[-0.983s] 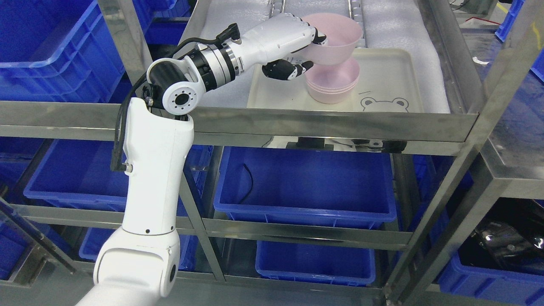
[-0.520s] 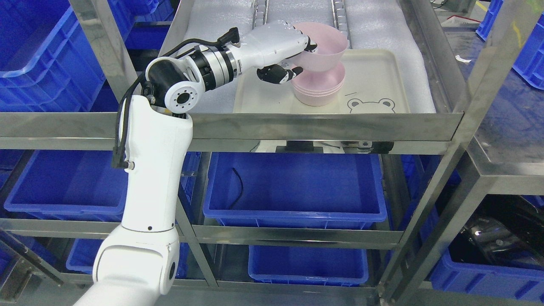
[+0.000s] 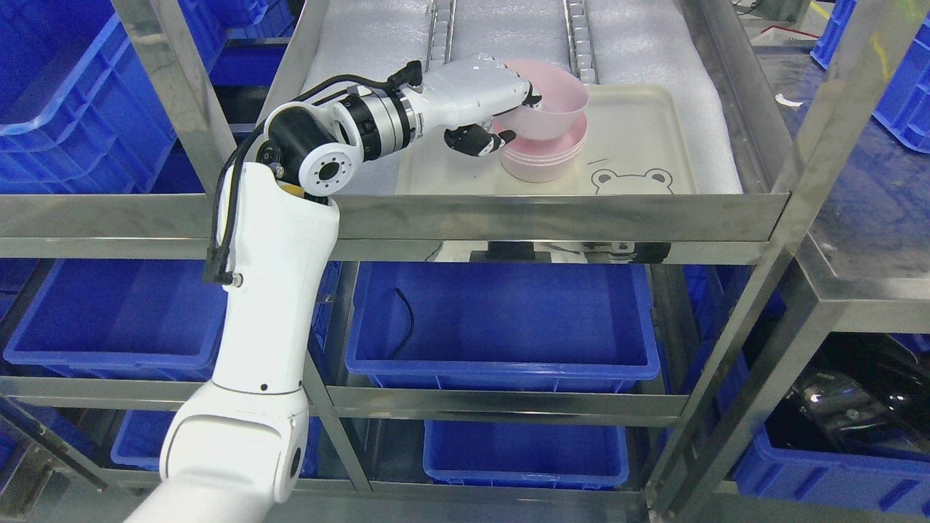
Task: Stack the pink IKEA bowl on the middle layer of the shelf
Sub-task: 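Lower the bowl onto the stack and open the left hand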
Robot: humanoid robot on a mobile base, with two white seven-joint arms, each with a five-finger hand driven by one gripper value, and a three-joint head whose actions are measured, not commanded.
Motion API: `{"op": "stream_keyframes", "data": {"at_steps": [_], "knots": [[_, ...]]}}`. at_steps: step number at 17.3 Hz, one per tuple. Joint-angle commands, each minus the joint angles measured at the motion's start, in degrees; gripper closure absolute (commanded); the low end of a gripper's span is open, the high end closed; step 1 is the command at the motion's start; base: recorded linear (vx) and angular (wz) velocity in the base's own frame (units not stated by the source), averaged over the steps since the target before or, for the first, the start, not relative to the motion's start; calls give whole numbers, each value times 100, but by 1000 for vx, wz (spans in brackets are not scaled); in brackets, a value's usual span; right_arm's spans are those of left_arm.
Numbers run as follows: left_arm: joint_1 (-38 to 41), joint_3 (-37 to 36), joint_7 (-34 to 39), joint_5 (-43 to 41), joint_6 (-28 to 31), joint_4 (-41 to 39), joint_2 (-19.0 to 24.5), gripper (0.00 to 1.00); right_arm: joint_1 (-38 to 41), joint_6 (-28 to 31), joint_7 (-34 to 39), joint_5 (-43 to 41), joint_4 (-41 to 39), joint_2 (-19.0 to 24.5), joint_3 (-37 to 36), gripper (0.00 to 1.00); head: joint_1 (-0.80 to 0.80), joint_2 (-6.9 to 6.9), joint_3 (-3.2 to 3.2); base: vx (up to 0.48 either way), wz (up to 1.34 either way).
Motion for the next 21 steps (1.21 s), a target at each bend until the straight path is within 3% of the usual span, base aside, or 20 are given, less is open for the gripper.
{"op": "stream_keyframes", "data": {"at_steps": [1,5,8,13,15,18,21], "knots": [[-102,-164,6,-75,9,337,93,94,123,4,-1,0,-100,-100,0,0,0,0,0,-4,11],[-102,-217,6,-75,9,337,93,91,123,4,-1,0,-100,-100,0,0,0,0,0,0,0],[-120,-217,41,-49,1,328,93,74,123,4,-1,0,-100,-100,0,0,0,-1,0,0,0],[-120,-226,121,-13,-8,311,93,66,123,4,-1,0,-100,-100,0,0,0,-1,0,0,0],[-120,-148,138,39,0,206,93,50,123,4,-1,0,-100,-100,0,0,0,-1,0,0,0],[-120,387,112,1281,106,-286,93,45,123,4,-1,0,-100,-100,0,0,0,-1,0,0,0],[-24,372,138,2907,36,-559,93,38,123,4,-1,0,-100,-100,0,0,0,-1,0,0,0]]}}
